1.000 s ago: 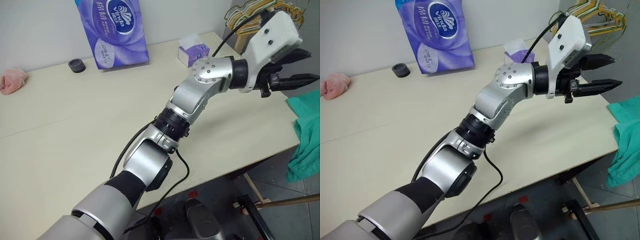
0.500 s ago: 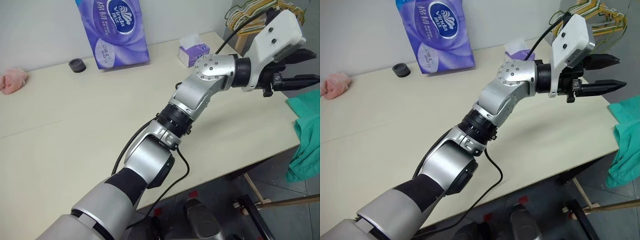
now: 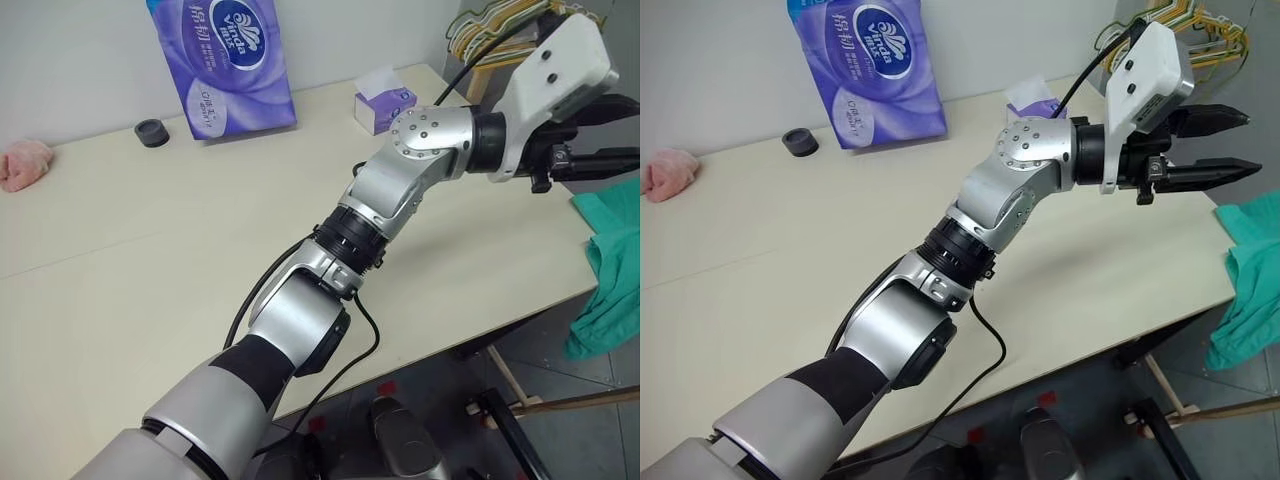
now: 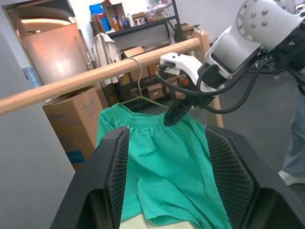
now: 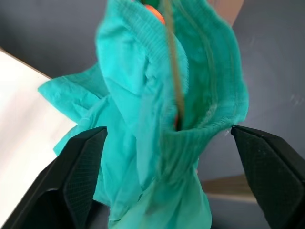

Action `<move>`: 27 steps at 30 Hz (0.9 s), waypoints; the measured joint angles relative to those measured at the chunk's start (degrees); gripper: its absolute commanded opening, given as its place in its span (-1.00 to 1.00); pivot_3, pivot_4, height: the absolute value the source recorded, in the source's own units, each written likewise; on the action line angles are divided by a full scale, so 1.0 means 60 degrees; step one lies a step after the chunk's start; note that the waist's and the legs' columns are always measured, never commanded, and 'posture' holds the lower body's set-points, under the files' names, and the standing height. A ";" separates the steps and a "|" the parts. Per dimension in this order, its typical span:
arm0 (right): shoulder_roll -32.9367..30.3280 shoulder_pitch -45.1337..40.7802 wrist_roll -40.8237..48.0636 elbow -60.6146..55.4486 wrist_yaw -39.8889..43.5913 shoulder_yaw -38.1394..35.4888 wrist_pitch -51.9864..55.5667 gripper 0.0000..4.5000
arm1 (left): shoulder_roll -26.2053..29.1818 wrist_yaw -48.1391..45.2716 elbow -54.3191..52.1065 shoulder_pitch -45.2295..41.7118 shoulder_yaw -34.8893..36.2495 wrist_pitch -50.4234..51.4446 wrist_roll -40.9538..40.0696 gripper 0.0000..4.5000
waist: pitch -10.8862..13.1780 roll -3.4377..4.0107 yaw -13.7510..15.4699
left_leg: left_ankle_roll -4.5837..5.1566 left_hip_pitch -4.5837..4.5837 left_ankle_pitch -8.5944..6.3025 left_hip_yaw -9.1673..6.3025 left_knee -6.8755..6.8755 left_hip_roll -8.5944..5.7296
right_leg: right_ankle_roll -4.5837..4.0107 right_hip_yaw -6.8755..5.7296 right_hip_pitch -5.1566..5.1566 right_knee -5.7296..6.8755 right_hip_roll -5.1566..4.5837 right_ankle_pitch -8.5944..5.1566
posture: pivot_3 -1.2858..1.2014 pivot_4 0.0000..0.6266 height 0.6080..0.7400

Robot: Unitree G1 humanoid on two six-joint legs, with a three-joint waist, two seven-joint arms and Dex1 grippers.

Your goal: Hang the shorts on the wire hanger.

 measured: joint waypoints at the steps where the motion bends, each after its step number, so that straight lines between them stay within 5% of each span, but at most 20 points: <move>1: 0.0051 0.0115 -0.0062 -0.0554 0.0022 -0.0070 0.0080 0.98 | 0.0000 -0.0008 -0.0001 0.0000 -0.0004 -0.0003 -0.0005 0.18 | -0.0005 0.0008 -0.0001 | -0.0001 -0.0012 0.0001 0.0001 0.0001 -0.0001 | 0.0004 0.0001 -0.0012 0.0003 0.0000 0.0003 | -0.30 -0.46 1.00; 14: 0.1796 -0.0558 -0.0214 -0.4123 0.0261 -0.0029 -0.0696 0.98 | 0.0036 0.0010 -0.0098 0.0015 -0.0003 0.0121 0.0023 0.18 | -0.0073 0.0114 0.0007 | 0.0003 -0.0055 0.0003 0.0012 0.0025 -0.0009 | -0.0001 0.0016 -0.0101 0.0046 -0.0006 0.0060 | -0.21 -0.55 1.00; 19: 0.3681 0.0531 0.0289 -0.5935 0.1199 0.1338 -0.2364 0.98 | 0.0341 0.0416 -0.1485 0.0806 -0.0083 0.0813 0.0407 0.18 | -0.0081 0.0111 0.0166 | -0.0006 -0.0037 0.0010 0.0003 0.0038 -0.0010 | 0.0000 0.0015 -0.0106 0.0137 0.0000 0.0060 | -0.14 -0.60 1.00; 27: 0.5285 0.1532 -0.0090 -0.7047 0.1629 0.3434 -0.5312 0.98 | 0.1902 0.1716 -0.3522 0.3318 -0.0188 0.2173 0.1463 0.18 | -0.0134 0.0078 0.0819 | -0.0093 -0.0006 0.0090 -0.0047 0.0048 -0.0001 | -0.0036 -0.0020 -0.0121 0.0219 0.0008 0.0083 | -0.06 -0.68 1.00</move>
